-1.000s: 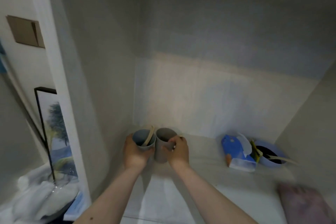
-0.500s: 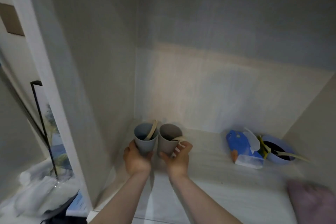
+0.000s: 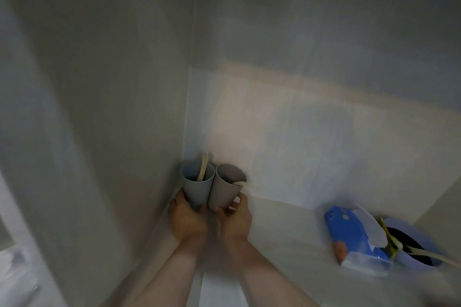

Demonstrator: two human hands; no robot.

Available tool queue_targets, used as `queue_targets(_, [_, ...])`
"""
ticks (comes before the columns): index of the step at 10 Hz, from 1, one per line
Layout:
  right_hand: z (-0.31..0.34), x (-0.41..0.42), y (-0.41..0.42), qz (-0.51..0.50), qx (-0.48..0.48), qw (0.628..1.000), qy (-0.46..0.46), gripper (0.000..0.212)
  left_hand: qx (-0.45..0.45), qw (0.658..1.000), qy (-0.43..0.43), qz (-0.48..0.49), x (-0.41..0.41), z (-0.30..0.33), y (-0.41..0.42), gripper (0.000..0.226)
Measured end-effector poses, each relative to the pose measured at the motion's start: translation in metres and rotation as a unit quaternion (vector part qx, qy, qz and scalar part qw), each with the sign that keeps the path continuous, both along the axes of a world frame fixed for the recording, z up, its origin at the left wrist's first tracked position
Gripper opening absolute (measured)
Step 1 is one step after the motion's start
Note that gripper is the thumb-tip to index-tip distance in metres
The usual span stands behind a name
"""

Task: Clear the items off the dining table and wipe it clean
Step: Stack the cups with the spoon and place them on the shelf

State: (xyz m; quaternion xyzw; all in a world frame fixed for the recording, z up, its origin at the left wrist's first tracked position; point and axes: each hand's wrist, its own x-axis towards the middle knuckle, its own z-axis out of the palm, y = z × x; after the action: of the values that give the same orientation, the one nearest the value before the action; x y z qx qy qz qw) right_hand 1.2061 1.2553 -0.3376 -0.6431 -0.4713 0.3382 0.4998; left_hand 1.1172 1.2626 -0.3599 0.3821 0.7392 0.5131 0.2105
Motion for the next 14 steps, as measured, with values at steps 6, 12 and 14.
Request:
queue_targets(6, [0.004, -0.006, 0.015, 0.012, 0.014, 0.998, -0.063, 0.066, 0.103, 0.992, -0.071, -0.012, 0.008, 0.008, -0.007, 0.021])
queue_targets(12, [0.029, 0.014, -0.001, 0.084, 0.095, 0.983, -0.131, 0.069, 0.13, 0.99, -0.033, -0.051, 0.013, 0.048, -0.016, 0.075])
queue_targets(14, [0.038, 0.019, 0.009, 0.119, 0.101, 0.968, -0.196, 0.037, 0.078, 0.996, 0.02, -0.034, 0.017, 0.061, -0.008, 0.033])
